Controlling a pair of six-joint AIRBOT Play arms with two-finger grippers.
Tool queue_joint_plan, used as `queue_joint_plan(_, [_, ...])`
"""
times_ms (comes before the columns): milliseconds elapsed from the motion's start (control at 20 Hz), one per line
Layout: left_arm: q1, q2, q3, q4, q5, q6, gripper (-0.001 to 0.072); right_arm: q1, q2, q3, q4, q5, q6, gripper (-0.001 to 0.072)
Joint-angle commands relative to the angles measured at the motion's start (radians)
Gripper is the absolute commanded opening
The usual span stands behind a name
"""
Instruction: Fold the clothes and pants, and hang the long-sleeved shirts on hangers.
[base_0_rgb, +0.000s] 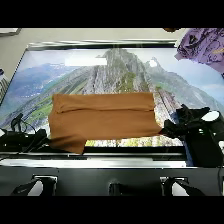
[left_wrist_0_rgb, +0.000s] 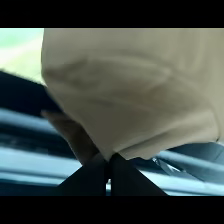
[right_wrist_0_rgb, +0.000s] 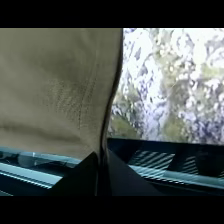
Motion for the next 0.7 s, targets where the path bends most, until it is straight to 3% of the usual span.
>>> queue_joint_plan(0, [0.003, 0.071, 0.005, 0.011, -0.072, -0.019, 0.0017, 0.000, 0.093, 0.000, -0.046, 0.052, 0.024, 0.0032])
queue_joint_plan(250, [-0.024, 0.016, 0.036, -0.055, 0.061, 0.000, 0.0016, 0.000, 0.097, 0.021, -0.009, -0.015, 0.016, 0.0032])
queue_joint_plan(650, [-0.103, -0.376, 0.301, -0.052, 0.135, 0.082, 0.0016, 0.005, -0.121, 0.190, 0.078, -0.072, -0.018, 0.0032])
